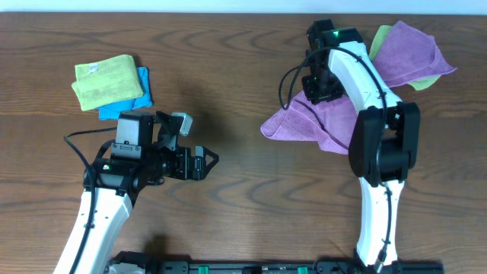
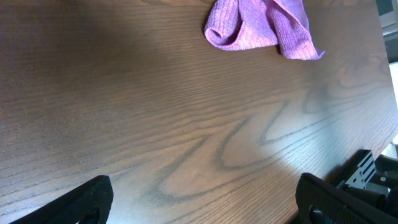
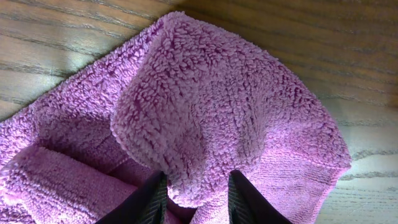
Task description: Fold the cloth
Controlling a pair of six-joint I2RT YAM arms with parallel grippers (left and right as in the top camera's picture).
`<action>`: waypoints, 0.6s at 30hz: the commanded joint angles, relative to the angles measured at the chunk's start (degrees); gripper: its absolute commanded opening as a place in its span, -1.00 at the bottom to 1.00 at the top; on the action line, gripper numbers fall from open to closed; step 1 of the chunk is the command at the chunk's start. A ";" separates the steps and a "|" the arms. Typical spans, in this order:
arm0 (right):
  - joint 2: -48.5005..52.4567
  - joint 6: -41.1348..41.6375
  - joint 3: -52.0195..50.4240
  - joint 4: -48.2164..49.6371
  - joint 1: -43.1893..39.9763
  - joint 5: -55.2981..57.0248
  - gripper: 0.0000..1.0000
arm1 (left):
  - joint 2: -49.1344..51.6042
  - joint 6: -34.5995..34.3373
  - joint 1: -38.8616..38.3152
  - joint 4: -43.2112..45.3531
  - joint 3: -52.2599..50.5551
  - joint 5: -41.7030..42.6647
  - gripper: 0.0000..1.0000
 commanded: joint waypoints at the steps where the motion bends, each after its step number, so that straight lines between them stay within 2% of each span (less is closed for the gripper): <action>1: 0.72 -0.22 -0.59 0.28 -0.22 -0.20 -0.37 | 0.09 1.22 -0.22 0.07 1.20 1.05 0.91; 3: 0.72 -0.22 -0.81 0.39 -0.20 -0.20 -0.52 | 0.09 1.22 -0.22 0.07 1.20 1.05 0.91; 5: 0.72 -0.22 -1.05 0.57 -0.22 -0.17 -0.80 | 0.09 1.22 -0.22 0.07 1.20 1.05 0.91; 7: 0.72 -0.22 -1.05 0.79 -0.20 -0.17 -0.96 | 0.09 1.22 -0.22 0.04 1.20 1.05 0.91; 18: 0.72 -1.53 -0.92 2.12 0.28 1.36 -0.97 | 0.09 1.25 -0.22 0.09 1.20 1.03 0.91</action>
